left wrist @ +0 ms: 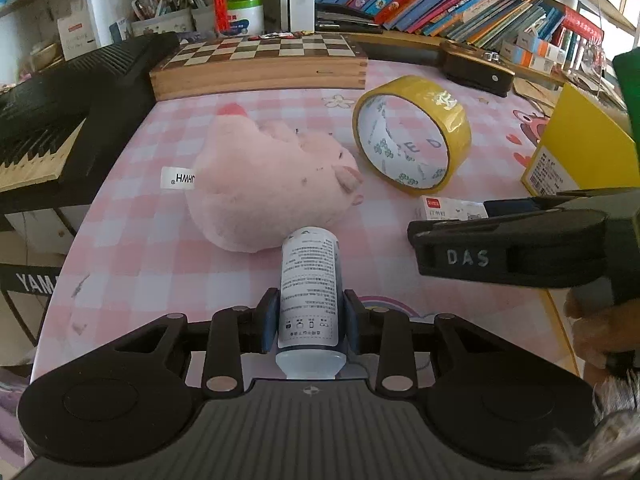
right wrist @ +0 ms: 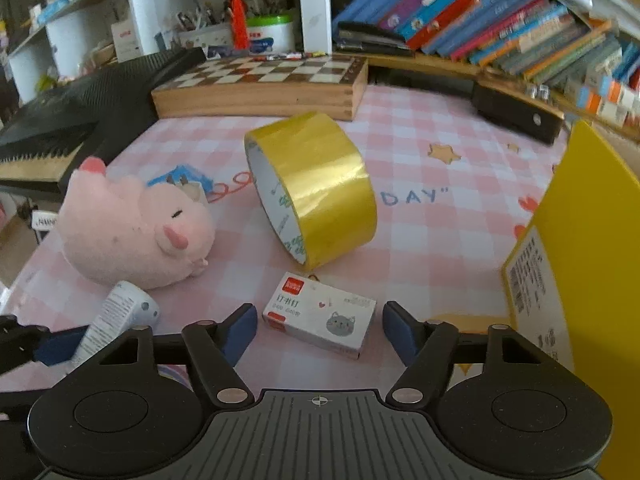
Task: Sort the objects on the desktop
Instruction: 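Carry the spray bottle in the left tool while the right tool carries the staple box toward the yellow box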
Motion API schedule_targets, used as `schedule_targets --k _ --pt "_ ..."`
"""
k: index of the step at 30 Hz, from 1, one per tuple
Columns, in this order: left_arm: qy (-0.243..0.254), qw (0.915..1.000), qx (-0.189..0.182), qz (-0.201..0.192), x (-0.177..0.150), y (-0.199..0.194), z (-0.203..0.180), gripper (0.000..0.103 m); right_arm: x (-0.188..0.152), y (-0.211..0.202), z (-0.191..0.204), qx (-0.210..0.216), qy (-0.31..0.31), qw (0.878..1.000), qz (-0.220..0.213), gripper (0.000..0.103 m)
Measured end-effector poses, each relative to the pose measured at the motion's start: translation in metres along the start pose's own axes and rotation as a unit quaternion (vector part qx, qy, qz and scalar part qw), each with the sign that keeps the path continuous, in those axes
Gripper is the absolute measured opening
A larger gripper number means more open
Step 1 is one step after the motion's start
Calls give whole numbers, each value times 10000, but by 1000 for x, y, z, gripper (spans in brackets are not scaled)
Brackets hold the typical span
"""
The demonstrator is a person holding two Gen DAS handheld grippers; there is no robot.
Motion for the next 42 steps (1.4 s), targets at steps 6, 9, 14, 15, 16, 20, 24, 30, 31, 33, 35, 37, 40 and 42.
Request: schedule_targets --k 6,9,14,15,16,20,24,30,31,33,35,37,40,42 --pt "-329 9993 -179 53 1 -3 5 30 1 -6 -3 51 33 9999 -126 60" --pt "-474 9985 -272 -1 0 -10 7 30 4 -17 -6 114 66 9996 -245 60" --pt "-604 9969 -445 -223 -2 -33 9 30 8 -41 -10 263 134 9989 -377 60" --pt "-632 9965 -473 -263 -2 -37 11 30 8 -46 -11 286 149 9986 -419 60" --pt "-661 9961 -505 -304 -2 -43 12 30 9 -53 -11 318 166 9983 -462 60" --pt "-695 9941 -665 -495 -1 -67 15 30 11 -81 -13 398 181 9967 -680 60" --pt "-669 9917 -854 -685 0 -90 17 30 10 -105 -13 451 165 9955 -821 60" --pt "-638 9878 -1108 -889 -5 -119 19 30 -2 -135 -12 520 251 9951 -803 60" --pt "-642 9872 -1153 -899 -7 -123 19 30 -6 -139 -11 513 268 9952 -790 60" --pt "-620 9863 -1237 -900 -13 -130 19 30 -14 -147 -9 485 298 9955 -762 60" --pt "-608 9853 -1316 -900 -20 -137 18 30 -23 -154 -7 448 337 9958 -718 60" --pt "-617 9843 -1389 -895 -26 -143 18 30 -32 -160 -5 416 382 9962 -669 60" --pt "-669 9827 -1485 -881 -37 -154 18 30 -45 -170 0 393 456 9965 -583 60" --pt "-685 9821 -1518 -875 -45 -160 19 30 -52 -176 4 391 471 9966 -553 60"
Point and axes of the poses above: each gripper's, at about its wrist camera, not at the fingertips, and y roughly the way its jaws point, z to its left, x to its top, the point moved 3 cm from there along y, roughly the way its jaws point, and after that the axes turned 2 degrees about -x, right-handed, at the moved point
